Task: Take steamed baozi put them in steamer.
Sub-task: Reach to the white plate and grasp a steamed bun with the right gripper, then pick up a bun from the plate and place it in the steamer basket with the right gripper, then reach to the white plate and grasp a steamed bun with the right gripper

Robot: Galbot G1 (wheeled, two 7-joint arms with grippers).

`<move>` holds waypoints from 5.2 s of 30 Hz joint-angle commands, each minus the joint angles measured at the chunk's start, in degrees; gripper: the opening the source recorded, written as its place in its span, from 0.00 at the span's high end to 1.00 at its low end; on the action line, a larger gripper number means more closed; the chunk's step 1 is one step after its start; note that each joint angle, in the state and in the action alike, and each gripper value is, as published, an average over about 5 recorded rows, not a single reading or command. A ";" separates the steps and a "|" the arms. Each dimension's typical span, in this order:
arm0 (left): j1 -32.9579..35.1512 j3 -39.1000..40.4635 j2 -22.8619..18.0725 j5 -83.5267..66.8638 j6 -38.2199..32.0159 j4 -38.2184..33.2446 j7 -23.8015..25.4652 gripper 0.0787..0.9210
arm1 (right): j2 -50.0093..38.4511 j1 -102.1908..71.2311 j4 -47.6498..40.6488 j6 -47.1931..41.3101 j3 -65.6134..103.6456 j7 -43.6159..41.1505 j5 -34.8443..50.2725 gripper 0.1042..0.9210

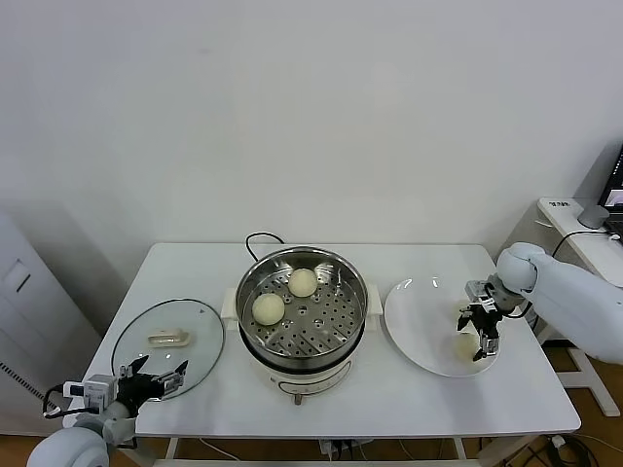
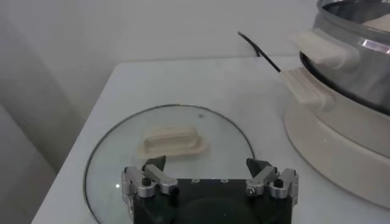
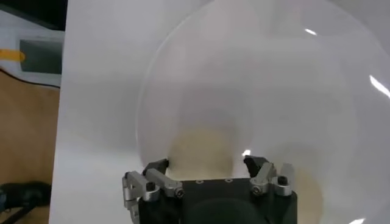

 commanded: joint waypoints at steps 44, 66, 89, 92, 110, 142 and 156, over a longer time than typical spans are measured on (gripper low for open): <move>-1.03 1.46 -0.82 1.17 0.66 -0.25 -0.56 0.12 | 22.31 30.90 17.69 30.19 -7.95 -3.16 13.75 0.52; -1.35 1.55 -0.90 1.25 0.69 -0.28 -0.56 0.12 | 26.28 23.43 26.55 32.11 -11.42 -4.73 3.62 0.51; -1.56 1.48 -0.77 1.17 0.50 0.06 -0.46 0.12 | 28.09 17.16 25.47 31.90 -10.75 -4.54 -5.15 0.48; -1.58 1.51 -0.83 1.17 0.51 0.05 -0.47 0.12 | 27.86 17.22 25.51 31.90 -10.63 -4.07 -5.27 0.40; -0.80 0.56 -1.08 0.86 0.29 -0.33 -0.37 0.12 | 18.43 28.60 12.40 21.53 -2.44 -5.28 7.62 0.12; -1.42 0.37 -0.93 0.00 0.33 0.25 -0.45 0.12 | 7.92 7.11 -22.04 15.79 11.85 -7.64 -11.22 0.12; -3.60 2.78 -0.57 0.00 0.54 1.37 -0.38 0.12 | 10.29 -0.83 -25.99 18.24 21.83 -1.44 -16.45 0.12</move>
